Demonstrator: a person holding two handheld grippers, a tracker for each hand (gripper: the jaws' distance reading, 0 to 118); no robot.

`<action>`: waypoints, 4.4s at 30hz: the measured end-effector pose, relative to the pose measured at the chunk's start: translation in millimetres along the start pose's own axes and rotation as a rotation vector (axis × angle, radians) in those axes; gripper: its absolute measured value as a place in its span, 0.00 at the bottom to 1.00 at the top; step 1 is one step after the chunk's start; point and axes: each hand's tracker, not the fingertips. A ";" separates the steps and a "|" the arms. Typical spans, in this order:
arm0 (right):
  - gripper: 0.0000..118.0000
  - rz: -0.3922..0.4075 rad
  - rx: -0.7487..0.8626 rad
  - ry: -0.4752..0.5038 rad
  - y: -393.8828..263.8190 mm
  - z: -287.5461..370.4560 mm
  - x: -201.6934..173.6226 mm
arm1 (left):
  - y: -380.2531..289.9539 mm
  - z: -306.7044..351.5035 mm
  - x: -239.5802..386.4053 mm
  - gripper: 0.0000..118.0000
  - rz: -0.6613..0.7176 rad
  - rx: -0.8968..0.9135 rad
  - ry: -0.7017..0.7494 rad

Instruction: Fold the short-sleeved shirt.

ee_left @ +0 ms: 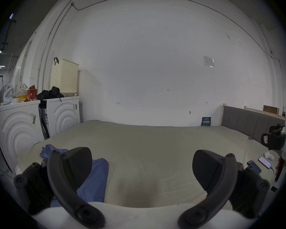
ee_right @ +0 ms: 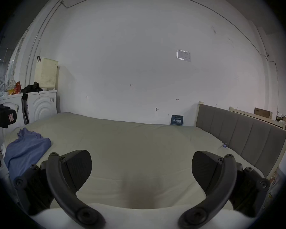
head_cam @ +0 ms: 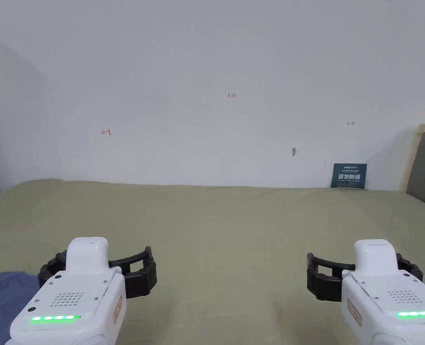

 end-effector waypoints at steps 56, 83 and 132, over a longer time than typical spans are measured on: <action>1.00 -0.021 -0.012 -0.019 0.8 -2.9 0.7 | 0.3 -7.1 -5.5 1.00 0.022 -0.005 -0.005; 0.56 -0.035 -0.022 0.002 8.4 7.3 0.4 | 10.3 4.2 -5.2 0.96 0.017 -0.043 -0.083; 0.00 0.036 -0.139 0.599 -18.9 -58.1 -284.3 | 9.8 -181.6 -234.9 0.00 -0.074 -0.947 -0.106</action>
